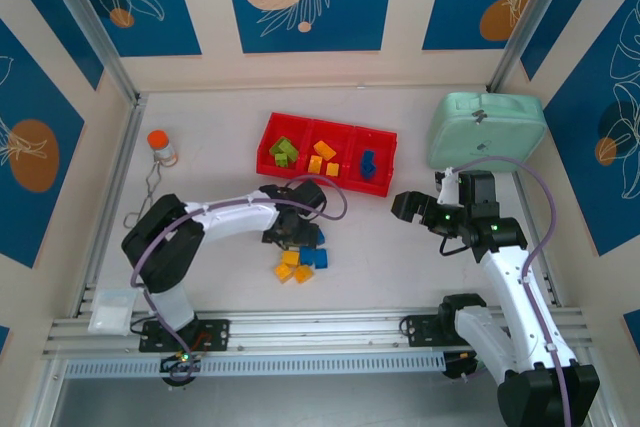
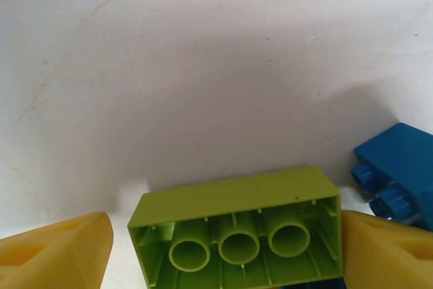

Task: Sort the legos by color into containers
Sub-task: Pick up the lego from the middle-left of the table.

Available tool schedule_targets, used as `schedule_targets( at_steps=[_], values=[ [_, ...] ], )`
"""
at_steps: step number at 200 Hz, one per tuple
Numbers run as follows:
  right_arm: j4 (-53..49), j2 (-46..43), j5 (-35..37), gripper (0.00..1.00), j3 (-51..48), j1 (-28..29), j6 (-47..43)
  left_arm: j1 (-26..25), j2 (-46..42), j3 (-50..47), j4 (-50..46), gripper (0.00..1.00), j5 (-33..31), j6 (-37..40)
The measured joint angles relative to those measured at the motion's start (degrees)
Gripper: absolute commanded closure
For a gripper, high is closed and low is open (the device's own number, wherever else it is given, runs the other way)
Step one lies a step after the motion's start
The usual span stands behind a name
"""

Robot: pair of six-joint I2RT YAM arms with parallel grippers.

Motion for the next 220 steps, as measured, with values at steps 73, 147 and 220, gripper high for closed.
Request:
schedule_targets(
  at_steps=[73, 147, 220],
  values=[
    [0.00, 0.00, 0.02, 0.01, 0.00, 0.00, 0.00, -0.15, 1.38, 1.20, 0.61, 0.39, 0.52, 0.04],
    [0.00, 0.02, 0.02, 0.01, 0.00, 0.00, 0.00, 0.35, 2.40, 2.89, -0.02, 0.46, -0.55, 0.26],
    [0.00, 0.44, 0.02, 0.01, 0.00, 0.00, 0.00, 5.51, -0.39, 8.44, -6.69, 0.46, -5.55, 4.76]
  ],
)
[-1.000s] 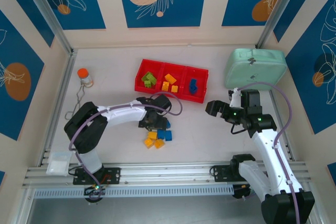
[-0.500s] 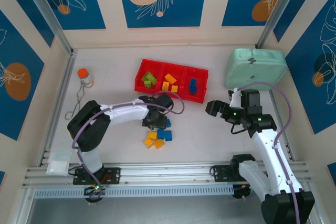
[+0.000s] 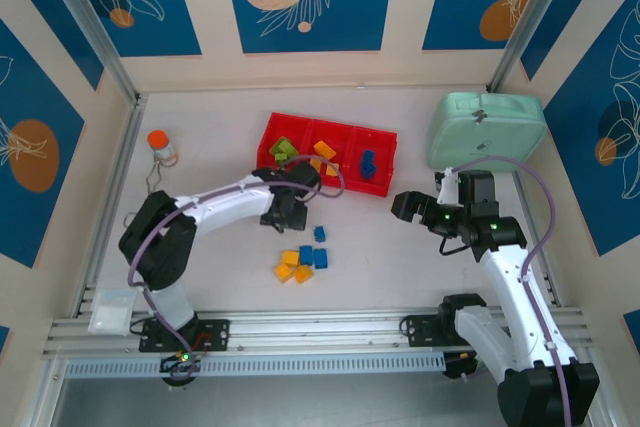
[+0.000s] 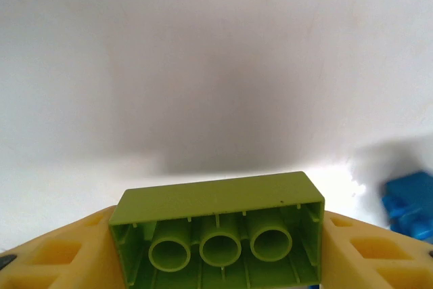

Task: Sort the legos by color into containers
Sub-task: Pick up the lego from the middle-left of the table, then place the lego in the container.

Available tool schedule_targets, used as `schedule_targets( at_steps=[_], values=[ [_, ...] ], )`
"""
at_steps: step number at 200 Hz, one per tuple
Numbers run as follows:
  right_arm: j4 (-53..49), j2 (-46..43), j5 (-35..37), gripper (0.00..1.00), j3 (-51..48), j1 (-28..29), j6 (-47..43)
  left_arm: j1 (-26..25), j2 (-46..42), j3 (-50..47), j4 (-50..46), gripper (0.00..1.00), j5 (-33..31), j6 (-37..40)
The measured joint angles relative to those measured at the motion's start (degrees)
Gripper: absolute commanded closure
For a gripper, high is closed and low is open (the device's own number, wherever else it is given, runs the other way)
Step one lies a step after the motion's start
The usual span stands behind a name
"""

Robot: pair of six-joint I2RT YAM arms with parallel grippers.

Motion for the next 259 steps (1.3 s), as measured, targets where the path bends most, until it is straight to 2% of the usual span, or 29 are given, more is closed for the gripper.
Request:
schedule_targets(
  at_steps=[57, 96, 198, 210, 244, 254, 259],
  values=[
    [0.00, 0.00, 0.02, 0.01, 0.00, 0.00, 0.00, 9.84, 0.02, 16.61, -2.69, 0.48, -2.51, 8.74],
    [0.00, 0.07, 0.02, 0.01, 0.00, 0.00, 0.00, 15.45, 4.83, 26.40, -3.17, 0.48, -2.58, 12.96],
    [-0.02, 1.55, 0.04, 0.01, 0.00, 0.17, 0.00, 16.48, 27.87, 45.81, -0.39, 0.44, -1.51, 17.97],
    [-0.02, 1.90, 0.04, 0.01, 0.00, 0.28, 0.00, 16.55, 29.14, 46.97, -0.02, 0.39, -1.11, 18.05],
    [-0.02, 2.64, 0.22, 0.01, 0.00, 0.39, 0.00, 16.55, 30.67, 49.40, 1.14, 0.06, -0.94, 18.62],
    [-0.02, 2.67, 0.26, 0.01, 0.00, 0.39, 0.00, 16.55, 31.01, 50.16, 1.46, 0.00, -0.90, 18.38],
    [-0.02, 2.67, 0.26, 0.01, 0.00, 0.39, 0.00, 16.55, 31.23, 50.62, 1.49, 0.01, -0.87, 18.67]
  ],
)
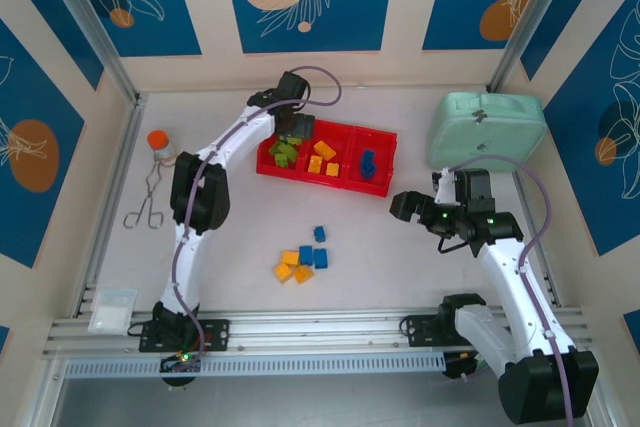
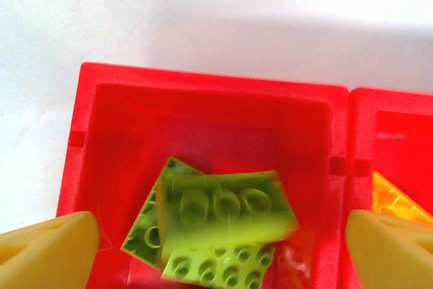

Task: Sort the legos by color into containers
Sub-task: Place the lego in the container, then pick up the lego from the center of the table.

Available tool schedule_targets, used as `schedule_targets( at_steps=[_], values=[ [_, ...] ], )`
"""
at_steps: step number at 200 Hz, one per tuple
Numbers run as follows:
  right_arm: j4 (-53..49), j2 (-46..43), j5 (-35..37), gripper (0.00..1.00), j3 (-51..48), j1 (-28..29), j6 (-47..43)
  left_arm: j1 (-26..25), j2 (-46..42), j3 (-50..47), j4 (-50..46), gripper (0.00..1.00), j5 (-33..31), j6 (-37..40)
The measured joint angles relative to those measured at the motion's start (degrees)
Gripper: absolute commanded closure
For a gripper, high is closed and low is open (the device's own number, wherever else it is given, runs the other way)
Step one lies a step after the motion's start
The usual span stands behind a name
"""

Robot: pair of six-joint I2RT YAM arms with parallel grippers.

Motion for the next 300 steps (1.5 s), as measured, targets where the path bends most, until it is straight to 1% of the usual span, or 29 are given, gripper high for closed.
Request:
schedule_targets(
  at_steps=[39, 53, 82, 111, 129, 149, 166, 200, 254, 268, 286, 300],
  values=[
    [0.00, 0.02, 0.00, 0.01, 0.00, 0.00, 0.00, 0.00, 0.00, 1.55, 0.24, 0.01, 1.31, 0.94],
    [0.00, 0.02, 0.00, 0.01, 0.00, 0.00, -0.02, 0.04, -0.90, -0.24, 1.36, 0.01, 2.84, 1.44],
    [0.00, 0.00, -0.02, 0.01, 0.00, 0.00, -0.02, 0.11, -7.80, -11.72, 3.69, 0.01, 5.95, 2.21],
    [0.00, 0.00, -0.02, 0.01, 0.00, 0.22, 0.00, -0.28, -18.93, -25.29, 5.90, 0.01, 8.00, 2.16],
    [0.00, 0.00, -0.04, 0.01, 0.00, 0.22, -0.02, -1.11, -26.45, -32.48, 6.73, 0.00, 8.13, 1.73],
    [0.00, 0.00, -0.02, 0.01, 0.00, 0.20, 0.00, -4.31, -33.31, -38.88, 7.54, 0.01, 7.98, 0.66],
    [0.00, -0.04, -0.04, 0.01, 0.00, 0.22, -0.02, -8.87, -36.76, -42.95, 7.78, 0.01, 7.89, -0.46],
    [0.02, -0.37, -0.07, 0.01, 0.00, 0.33, 0.00, -15.96, -37.44, -46.62, 6.36, 0.00, 7.74, -2.69],
    [0.04, -0.44, -0.02, 0.01, -0.09, 0.33, 0.04, -20.85, -36.00, -47.19, 2.38, 0.03, 7.45, -8.63],
    [0.02, -0.44, 0.00, 0.01, -0.11, 0.33, 0.04, -21.86, -34.53, -47.19, 1.60, 0.06, 7.45, -10.16],
    [0.04, -0.44, 0.00, 0.01, -0.17, 0.33, 0.28, -23.26, -32.48, -47.21, 0.96, 0.19, 7.52, -12.35],
    [0.09, -0.44, -0.02, 0.01, -0.37, 0.33, 0.44, -24.06, -30.84, -47.21, 0.87, 0.23, 7.89, -14.12]
  ],
)
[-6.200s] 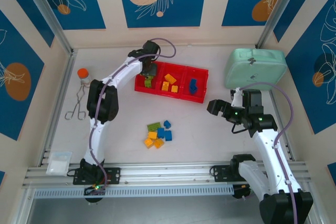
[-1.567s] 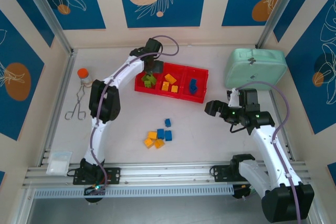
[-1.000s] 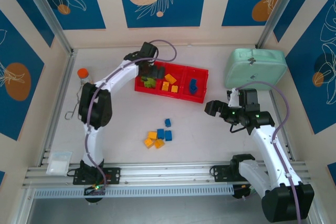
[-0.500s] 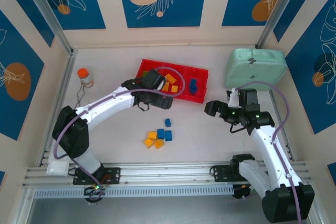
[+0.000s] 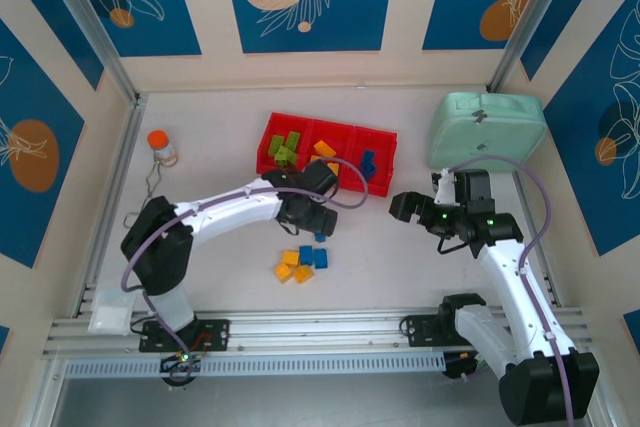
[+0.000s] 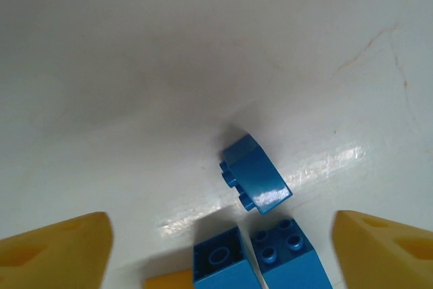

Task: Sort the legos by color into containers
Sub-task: Pick up the lego from the center of the table.

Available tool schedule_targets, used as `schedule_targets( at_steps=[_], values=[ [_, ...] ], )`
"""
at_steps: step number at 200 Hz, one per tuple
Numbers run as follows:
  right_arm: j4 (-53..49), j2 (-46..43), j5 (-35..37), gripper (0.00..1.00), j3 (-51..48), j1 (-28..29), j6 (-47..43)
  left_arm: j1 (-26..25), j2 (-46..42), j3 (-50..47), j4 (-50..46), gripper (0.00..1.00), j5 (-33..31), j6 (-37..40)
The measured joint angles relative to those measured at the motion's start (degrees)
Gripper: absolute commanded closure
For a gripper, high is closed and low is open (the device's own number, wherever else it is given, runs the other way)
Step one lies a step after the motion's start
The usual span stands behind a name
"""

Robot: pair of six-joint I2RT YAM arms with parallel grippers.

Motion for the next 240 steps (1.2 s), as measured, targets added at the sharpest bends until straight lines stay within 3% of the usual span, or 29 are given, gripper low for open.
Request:
schedule_targets(
  at_steps=[66, 150, 240],
  values=[
    [0.00, 0.00, 0.00, 0.01, -0.15, 0.00, 0.22, -0.50, 5.38, 0.00, 0.22, 0.27, 1.14, -3.30],
    [0.02, 0.00, -0.02, 0.01, -0.15, 0.42, 0.24, -0.55, 11.69, 2.49, 0.61, 0.42, 2.69, -3.67],
    [0.15, 0.00, -0.02, 0.01, -0.15, 0.42, 0.24, -0.44, 12.24, 3.08, 0.66, 0.55, 2.62, -3.69]
  ],
)
